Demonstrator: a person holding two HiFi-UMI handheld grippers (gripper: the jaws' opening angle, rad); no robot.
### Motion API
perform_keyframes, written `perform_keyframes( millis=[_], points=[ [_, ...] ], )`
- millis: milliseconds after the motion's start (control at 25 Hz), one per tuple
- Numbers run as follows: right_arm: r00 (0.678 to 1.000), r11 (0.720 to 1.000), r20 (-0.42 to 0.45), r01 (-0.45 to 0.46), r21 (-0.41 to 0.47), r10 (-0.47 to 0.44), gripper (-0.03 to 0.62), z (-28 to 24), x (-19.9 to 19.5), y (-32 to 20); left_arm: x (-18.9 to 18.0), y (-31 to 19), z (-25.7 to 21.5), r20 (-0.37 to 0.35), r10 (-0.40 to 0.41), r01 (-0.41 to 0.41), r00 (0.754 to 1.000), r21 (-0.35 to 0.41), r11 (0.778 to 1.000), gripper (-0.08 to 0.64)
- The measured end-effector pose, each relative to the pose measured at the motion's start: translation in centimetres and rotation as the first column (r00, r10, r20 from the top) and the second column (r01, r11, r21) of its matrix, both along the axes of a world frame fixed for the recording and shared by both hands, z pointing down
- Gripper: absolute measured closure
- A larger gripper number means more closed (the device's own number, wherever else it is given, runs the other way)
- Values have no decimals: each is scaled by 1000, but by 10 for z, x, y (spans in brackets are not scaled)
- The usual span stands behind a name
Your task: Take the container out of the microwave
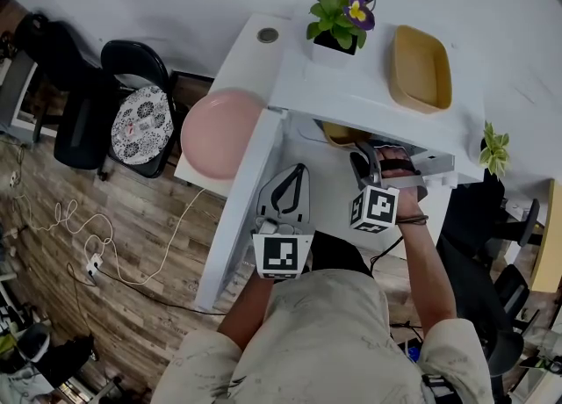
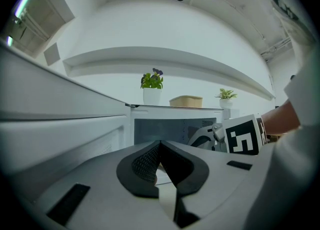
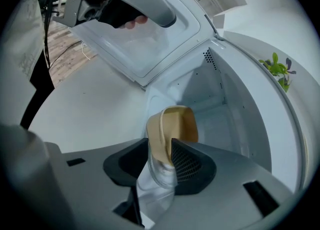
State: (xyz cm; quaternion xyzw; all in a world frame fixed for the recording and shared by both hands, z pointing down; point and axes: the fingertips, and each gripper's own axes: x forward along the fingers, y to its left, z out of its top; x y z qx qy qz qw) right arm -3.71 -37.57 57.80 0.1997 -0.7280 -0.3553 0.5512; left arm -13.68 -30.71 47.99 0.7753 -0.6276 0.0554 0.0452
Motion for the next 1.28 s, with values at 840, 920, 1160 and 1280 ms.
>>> perform_keyframes(
  millis=[840, 920, 1160, 1280],
  points=[
    [996, 1000, -91, 17, 24, -14, 511, 10, -1, -12, -2, 1, 4, -6, -17, 17, 1000, -9, 1000, 552],
    [996, 999, -92, 16, 31, -13, 531, 9, -2, -14, -2, 1, 5, -5, -18, 18, 1000, -10, 1000, 552],
    [995, 1000, -104, 10, 29, -7, 545, 8, -1, -13, -1, 2, 5, -10, -16, 16, 1000, -11, 1000, 552],
    [995, 1000, -98, 5, 19, -3, 551, 7, -3, -13, -2, 4, 7, -25, -23, 22, 999, -31, 999, 552]
  ],
)
